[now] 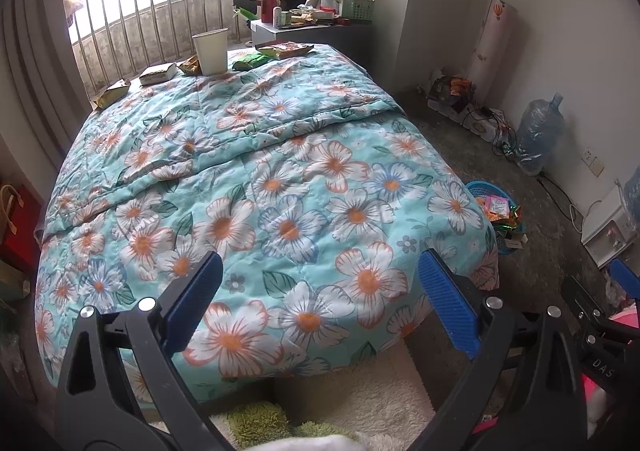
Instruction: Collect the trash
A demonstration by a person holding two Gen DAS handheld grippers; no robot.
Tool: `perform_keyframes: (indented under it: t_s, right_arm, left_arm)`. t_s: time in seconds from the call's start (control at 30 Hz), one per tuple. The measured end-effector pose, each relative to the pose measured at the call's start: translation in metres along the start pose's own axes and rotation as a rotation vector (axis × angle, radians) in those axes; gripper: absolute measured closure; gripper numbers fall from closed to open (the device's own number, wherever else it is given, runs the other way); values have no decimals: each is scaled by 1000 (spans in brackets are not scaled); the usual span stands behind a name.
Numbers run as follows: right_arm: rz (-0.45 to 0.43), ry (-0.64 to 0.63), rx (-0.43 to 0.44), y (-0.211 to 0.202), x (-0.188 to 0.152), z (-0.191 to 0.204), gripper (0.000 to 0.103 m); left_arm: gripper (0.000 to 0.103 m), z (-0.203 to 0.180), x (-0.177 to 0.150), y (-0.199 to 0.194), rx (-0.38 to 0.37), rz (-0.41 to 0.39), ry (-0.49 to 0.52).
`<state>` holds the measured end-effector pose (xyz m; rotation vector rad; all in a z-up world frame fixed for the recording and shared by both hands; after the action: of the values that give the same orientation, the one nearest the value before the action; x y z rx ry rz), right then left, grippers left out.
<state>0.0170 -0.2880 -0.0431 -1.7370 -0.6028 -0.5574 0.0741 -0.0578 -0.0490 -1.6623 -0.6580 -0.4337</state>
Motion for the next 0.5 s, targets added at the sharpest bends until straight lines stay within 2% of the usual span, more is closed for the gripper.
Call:
perform_keyframes:
  t_s: [0.5]
  right_arm:
    - [-1,-4,3,0,0,-1,7]
  left_arm:
    - [9,-1,0,0,-1,-4,2]
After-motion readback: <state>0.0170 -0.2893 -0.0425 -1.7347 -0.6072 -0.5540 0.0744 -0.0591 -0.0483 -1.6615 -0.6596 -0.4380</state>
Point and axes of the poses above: each gripper's, at about its wrist camera, not at the fingertips, and y roughly the way its jaws point, z to its left, x to its top, the point moved 3 cm from there along y, roughly the way its jaws point, and after that the axes turned 11 degrees about -y, right-handed, at the moved point
